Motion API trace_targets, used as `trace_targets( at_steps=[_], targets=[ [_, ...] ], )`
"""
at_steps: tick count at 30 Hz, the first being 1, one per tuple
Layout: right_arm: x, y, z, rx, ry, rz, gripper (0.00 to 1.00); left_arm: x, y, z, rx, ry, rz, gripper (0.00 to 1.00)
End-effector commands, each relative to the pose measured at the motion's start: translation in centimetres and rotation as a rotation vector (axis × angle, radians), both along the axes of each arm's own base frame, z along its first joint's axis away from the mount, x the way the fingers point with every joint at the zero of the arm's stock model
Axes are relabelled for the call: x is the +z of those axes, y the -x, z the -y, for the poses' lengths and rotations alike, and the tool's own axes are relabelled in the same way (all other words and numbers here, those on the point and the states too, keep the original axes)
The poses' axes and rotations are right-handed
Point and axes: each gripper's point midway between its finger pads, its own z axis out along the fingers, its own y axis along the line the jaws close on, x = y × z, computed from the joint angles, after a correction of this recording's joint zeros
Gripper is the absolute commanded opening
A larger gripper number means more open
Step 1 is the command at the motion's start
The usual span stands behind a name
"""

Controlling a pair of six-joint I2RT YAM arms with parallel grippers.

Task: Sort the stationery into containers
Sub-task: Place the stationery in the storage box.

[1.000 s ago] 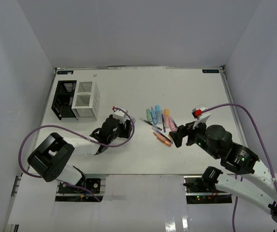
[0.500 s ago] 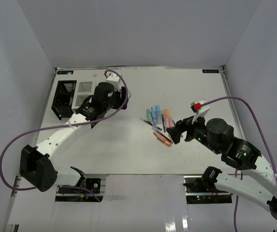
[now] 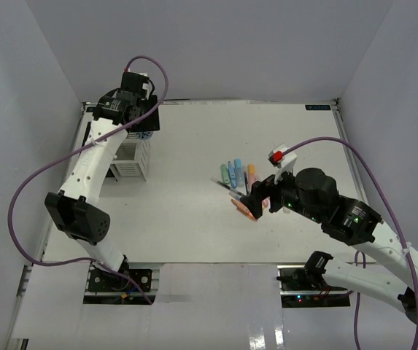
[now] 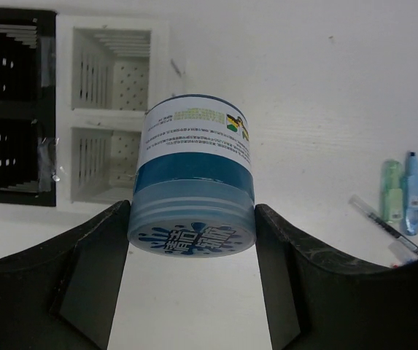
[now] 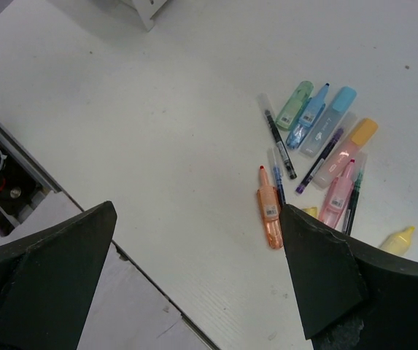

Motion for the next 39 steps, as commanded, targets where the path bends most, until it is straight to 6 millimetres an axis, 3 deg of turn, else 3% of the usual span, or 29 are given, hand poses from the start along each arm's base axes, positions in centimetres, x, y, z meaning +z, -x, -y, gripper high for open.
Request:
trace_targets(
  at_steps=[1,4,9,18,29,36,39],
  targets=[
    [1.7,0.7,-0.7,0.061,-0.037,0.021,1.0,0.4,1.9,-3.3,0.086,0.0,-0.073,0.0],
    [1.3,1.0,-1.0,0.081,-0.038,0.004,1.0,0.6,1.6,-5.6,0.139,0.027,-0.067,0.0],
    [0.6,1.4,-1.2,0.1,-0.032,-0.018,0.96,-1.4,1.4,-8.2,0.181,0.044,-0.113,0.0],
    [0.0,1.5,-1.4,0.109,-0.018,-0.037,0.96,-4.9,-0.4,-7.5,0.158,0.08,-0.214,0.0],
    [-0.8,1.5,-1.2,0.093,-0.013,-0.059,0.96,-7.1,1.3,-8.9,0.203,0.073,-0.298,0.0],
    [-1.0,1.6,-1.3,0.094,-0.014,-0.069,0.96,-8.1,1.7,-8.8,0.19,0.089,-0.328,0.0],
    [-1.3,1.6,-1.3,0.089,-0.011,-0.076,0.97,-8.3,1.5,-8.8,0.188,0.094,-0.329,0.09]
  ],
)
